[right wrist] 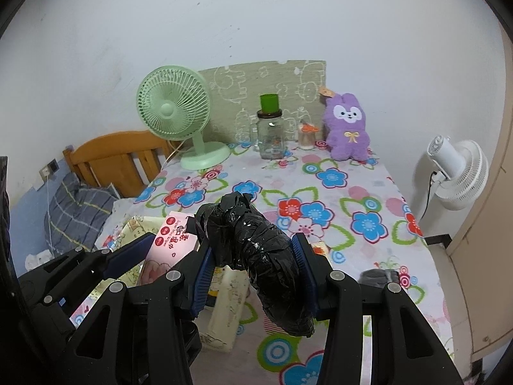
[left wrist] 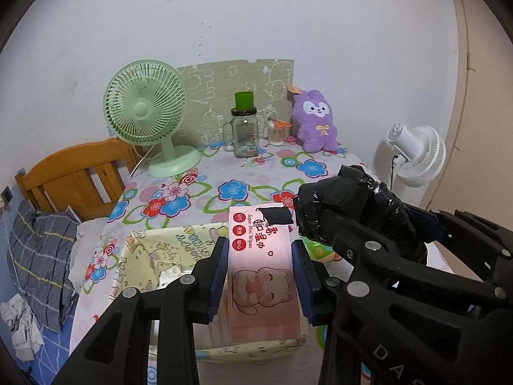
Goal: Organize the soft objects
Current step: 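Carry the pink wipes packet with left tool while right tool carries the black bag over the box, then lower the pink packet into the box with left tool while right tool releases the black bag inside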
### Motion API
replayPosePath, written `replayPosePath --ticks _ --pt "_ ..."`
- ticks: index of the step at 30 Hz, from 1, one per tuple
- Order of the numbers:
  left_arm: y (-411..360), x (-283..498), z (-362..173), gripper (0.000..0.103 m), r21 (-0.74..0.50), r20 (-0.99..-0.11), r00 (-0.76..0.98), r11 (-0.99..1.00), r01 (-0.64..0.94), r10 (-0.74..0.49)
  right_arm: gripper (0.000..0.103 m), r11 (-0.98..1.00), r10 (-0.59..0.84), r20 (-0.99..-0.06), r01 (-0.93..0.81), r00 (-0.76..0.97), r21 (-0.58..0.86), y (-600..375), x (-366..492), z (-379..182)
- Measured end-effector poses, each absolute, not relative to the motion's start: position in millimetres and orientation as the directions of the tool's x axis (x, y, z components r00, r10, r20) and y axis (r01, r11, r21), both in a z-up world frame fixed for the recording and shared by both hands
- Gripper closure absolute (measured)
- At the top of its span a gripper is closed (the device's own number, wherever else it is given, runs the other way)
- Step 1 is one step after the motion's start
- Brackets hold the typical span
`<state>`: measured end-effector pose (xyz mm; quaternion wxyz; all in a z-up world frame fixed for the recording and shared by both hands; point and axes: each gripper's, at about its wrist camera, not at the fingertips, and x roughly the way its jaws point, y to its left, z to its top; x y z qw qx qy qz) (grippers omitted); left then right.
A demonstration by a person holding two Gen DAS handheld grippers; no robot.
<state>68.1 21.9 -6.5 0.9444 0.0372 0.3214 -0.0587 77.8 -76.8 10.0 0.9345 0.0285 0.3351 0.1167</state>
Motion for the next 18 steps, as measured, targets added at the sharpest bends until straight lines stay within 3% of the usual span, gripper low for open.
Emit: replayPosePath --ticks 18 --pt "74 89 -41 0.061 0.02 -0.676 0.736 0.998 0.068 -0.037 0.052 0.948 0.29 -0.661 -0.302 0.692 0.099 -20 102 -15"
